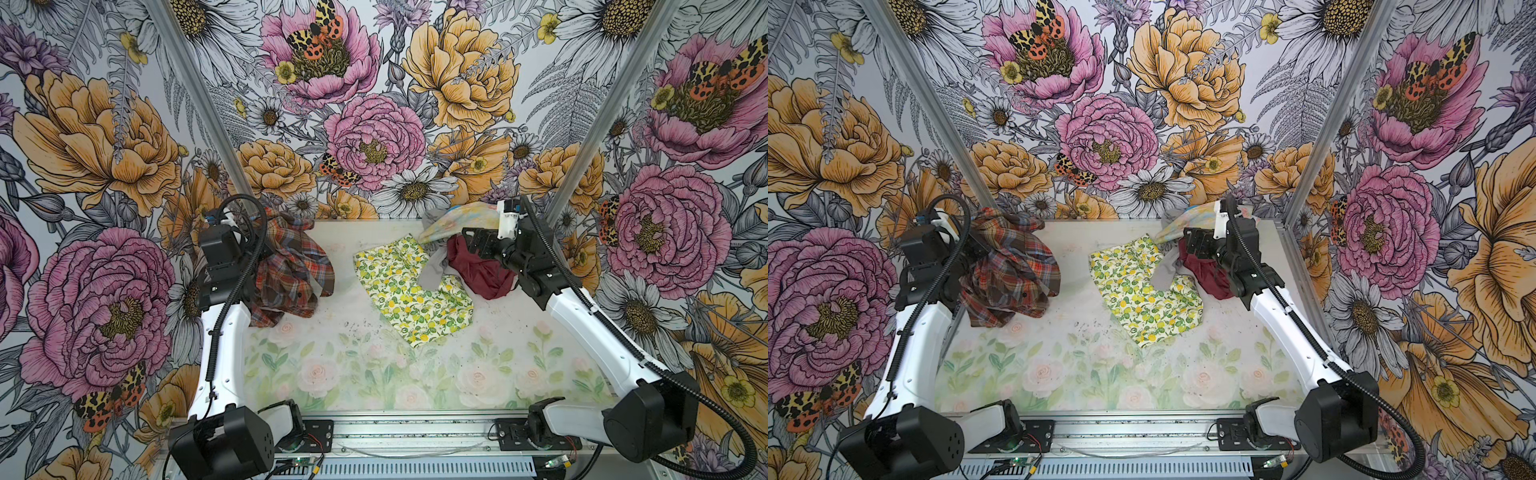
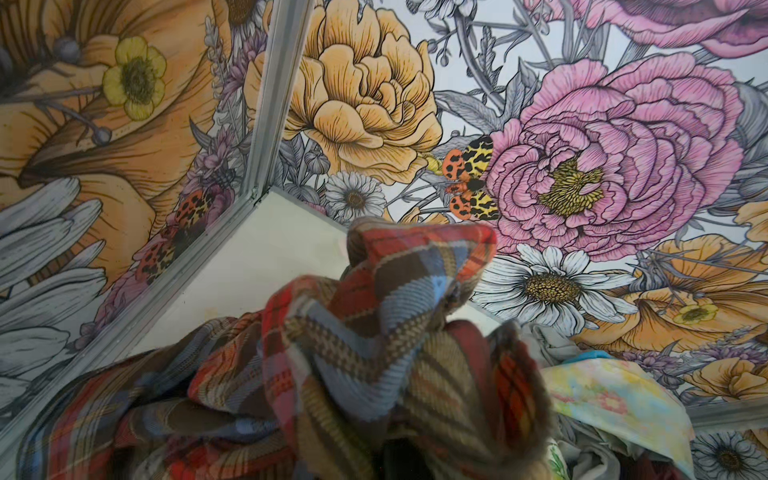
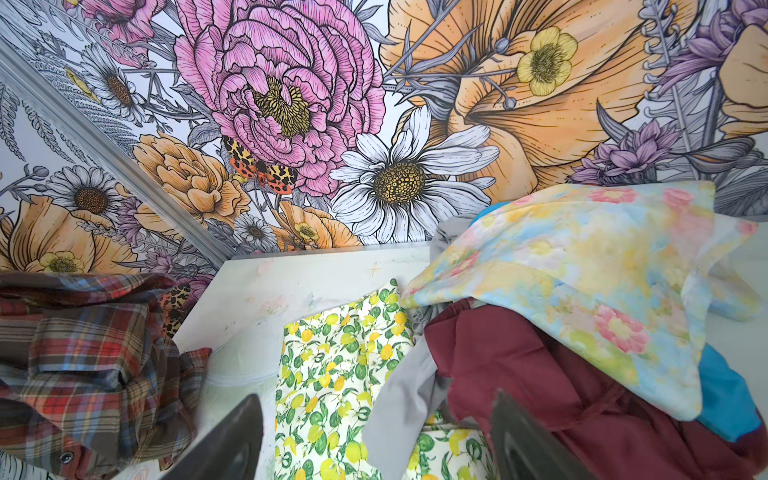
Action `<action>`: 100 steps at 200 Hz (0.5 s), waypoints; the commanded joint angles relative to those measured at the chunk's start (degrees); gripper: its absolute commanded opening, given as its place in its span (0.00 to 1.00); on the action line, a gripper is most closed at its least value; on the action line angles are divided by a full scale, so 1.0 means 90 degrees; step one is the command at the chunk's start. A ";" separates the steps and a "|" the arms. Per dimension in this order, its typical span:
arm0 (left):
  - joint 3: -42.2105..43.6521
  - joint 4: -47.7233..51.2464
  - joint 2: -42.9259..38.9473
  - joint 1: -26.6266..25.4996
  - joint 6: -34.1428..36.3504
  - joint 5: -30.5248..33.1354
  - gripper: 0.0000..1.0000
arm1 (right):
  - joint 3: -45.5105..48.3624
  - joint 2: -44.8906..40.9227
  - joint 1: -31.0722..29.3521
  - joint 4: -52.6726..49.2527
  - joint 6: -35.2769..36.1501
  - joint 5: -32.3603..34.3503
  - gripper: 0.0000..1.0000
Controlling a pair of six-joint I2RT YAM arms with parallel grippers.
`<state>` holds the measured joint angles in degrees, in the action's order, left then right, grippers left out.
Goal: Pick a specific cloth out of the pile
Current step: 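Lower the plaid shirt onto the table away from the pile with the left gripper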
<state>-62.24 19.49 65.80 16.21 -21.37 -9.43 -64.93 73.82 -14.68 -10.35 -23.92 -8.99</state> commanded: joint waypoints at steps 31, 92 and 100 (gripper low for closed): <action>0.0966 -0.0347 -0.0047 0.0053 -0.0331 0.0368 0.00 | 0.0323 -0.0352 -0.0043 0.0295 0.0046 0.0146 0.86; 0.1300 -0.0244 0.0882 0.0060 -0.0585 -0.0058 0.00 | 0.0442 -0.0406 -0.0030 0.0311 0.0108 0.0218 0.86; 0.1331 -0.0138 0.0959 0.0065 -0.0543 0.0013 0.00 | 0.0469 -0.0434 -0.0029 0.0310 0.0127 0.0217 0.86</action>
<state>-51.29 17.58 72.73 16.32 -25.23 -8.23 -61.21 71.68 -14.68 -9.10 -23.88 -8.12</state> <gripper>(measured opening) 0.065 0.864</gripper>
